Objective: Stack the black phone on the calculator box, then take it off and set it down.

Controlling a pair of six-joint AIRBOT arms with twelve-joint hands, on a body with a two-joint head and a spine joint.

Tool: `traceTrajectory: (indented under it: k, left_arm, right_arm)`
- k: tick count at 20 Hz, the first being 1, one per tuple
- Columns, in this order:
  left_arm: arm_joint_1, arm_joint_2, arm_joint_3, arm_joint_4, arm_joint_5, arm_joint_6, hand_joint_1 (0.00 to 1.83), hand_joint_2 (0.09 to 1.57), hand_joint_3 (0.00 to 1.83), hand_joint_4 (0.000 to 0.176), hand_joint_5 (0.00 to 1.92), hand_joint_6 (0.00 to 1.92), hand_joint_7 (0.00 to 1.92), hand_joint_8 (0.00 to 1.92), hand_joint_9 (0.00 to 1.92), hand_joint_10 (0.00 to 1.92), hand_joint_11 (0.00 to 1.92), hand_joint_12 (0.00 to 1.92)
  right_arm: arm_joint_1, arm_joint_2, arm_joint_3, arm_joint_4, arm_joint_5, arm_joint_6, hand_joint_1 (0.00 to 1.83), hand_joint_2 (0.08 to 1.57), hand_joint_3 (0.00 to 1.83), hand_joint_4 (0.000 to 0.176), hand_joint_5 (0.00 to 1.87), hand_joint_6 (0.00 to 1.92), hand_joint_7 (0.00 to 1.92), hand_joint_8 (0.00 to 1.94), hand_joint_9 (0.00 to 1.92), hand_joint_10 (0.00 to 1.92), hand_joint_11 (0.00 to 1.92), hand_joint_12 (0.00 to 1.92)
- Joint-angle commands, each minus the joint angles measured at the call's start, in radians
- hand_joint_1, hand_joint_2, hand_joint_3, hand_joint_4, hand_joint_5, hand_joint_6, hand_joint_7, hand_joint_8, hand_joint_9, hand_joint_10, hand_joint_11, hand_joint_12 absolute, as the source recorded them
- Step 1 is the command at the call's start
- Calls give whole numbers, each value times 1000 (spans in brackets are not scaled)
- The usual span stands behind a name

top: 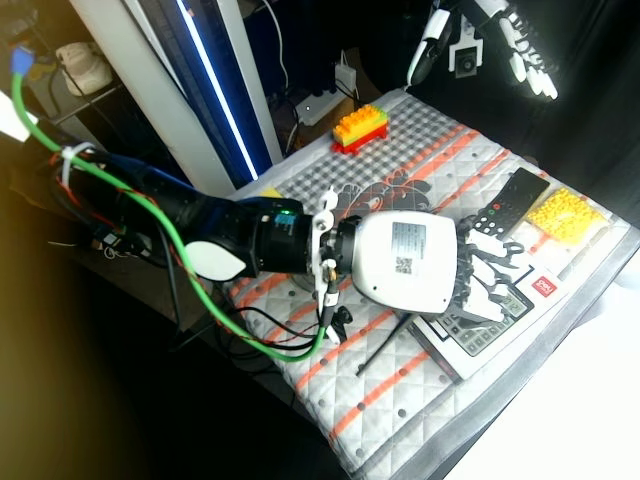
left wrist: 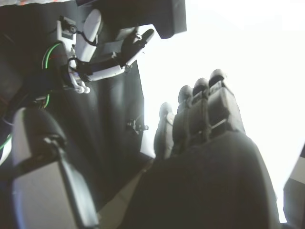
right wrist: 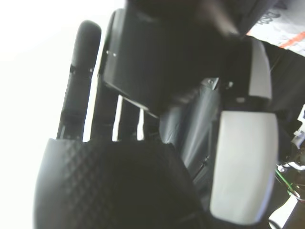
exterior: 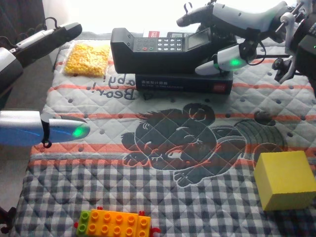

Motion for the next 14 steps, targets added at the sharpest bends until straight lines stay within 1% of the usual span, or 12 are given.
traceTrajectory:
  k: [1, 2, 3, 4, 5, 6, 7, 8, 10, 11, 12, 14]
  left_arm:
    - [-4, 0, 6, 3, -130, -10, 1018, 741, 0, 124, 140, 6, 97, 1, 24, 1, 0, 0]
    - [-4, -1, 6, 3, -131, -10, 1030, 729, 0, 131, 133, 2, 96, 0, 26, 2, 0, 0]
    - [-4, -1, 6, 3, -131, -10, 1030, 729, 0, 131, 133, 2, 96, 0, 26, 2, 0, 0]
    - [-4, -2, 6, 3, -131, -10, 1013, 733, 0, 122, 137, 4, 99, 2, 29, 3, 0, 0]
    - [-4, -3, 7, 3, -131, -10, 1005, 740, 0, 123, 137, 3, 98, 1, 25, 1, 0, 0]
    - [-4, -5, 7, 3, -131, -10, 996, 753, 6, 135, 141, 4, 103, 3, 30, 3, 0, 0]
    - [-4, -5, 7, 3, -131, -10, 996, 753, 6, 135, 141, 4, 103, 3, 30, 3, 0, 0]
    - [-4, -5, 7, 3, -131, -10, 1000, 759, 8, 144, 137, 2, 102, 2, 35, 4, 0, 0]
    - [-3, -6, 6, 2, -133, -19, 972, 749, 3, 141, 135, 1, 112, 5, 49, 9, 0, 0]
    - [0, -6, 6, 2, -134, -30, 951, 752, 4, 148, 137, 1, 121, 8, 59, 12, 1, 1]
    - [6, -5, 7, 1, -140, -44, 905, 761, 8, 130, 120, 0, 115, 3, 60, 9, 0, 0]
    - [24, 0, 6, -6, -153, -59, 902, 777, 14, 128, 129, 4, 121, 5, 59, 7, 0, 0]
  right_arm:
    - [17, 6, 4, 16, 111, -3, 1236, 1098, 2, 0, 965, 788, 1034, 1027, 859, 860, 618, 1512]
    - [17, 6, 4, 16, 111, -3, 1227, 1102, 0, 4, 978, 923, 1039, 950, 993, 760, 790, 1392]
    - [17, 6, 4, 16, 111, -3, 1227, 1102, 0, 4, 978, 923, 1039, 950, 993, 760, 790, 1392]
    - [17, 7, 2, 16, 111, -3, 1230, 1097, 0, 13, 969, 980, 1079, 863, 1140, 625, 971, 1260]
    - [17, 7, 0, 16, 111, -3, 1245, 1082, 0, 0, 968, 970, 1156, 751, 1277, 579, 1137, 1182]
    - [18, 7, -10, 15, 114, -3, 1268, 1065, 0, 0, 969, 933, 1239, 642, 1386, 603, 1228, 1258]
    - [18, 8, -15, 13, 120, -3, 1268, 1065, 0, 0, 969, 933, 1239, 642, 1386, 603, 1228, 1258]
    - [21, 18, -28, 9, 140, -3, 1282, 1049, 0, 0, 993, 882, 1300, 543, 1415, 590, 1244, 1234]
    - [23, 62, -63, 6, 181, -3, 1290, 1039, 0, 0, 1003, 860, 1335, 488, 1442, 566, 1264, 1201]
    - [23, 84, -84, 6, 206, -3, 1290, 1038, 0, 0, 1005, 861, 1339, 482, 1461, 566, 1282, 1200]
    - [23, 108, -112, 7, 237, -3, 1277, 1044, 0, 0, 994, 931, 1346, 400, 1444, 435, 1244, 1076]
    - [21, 172, -168, 6, 294, -3, 1273, 1045, 0, 0, 1002, 937, 1336, 397, 1492, 266, 1275, 990]
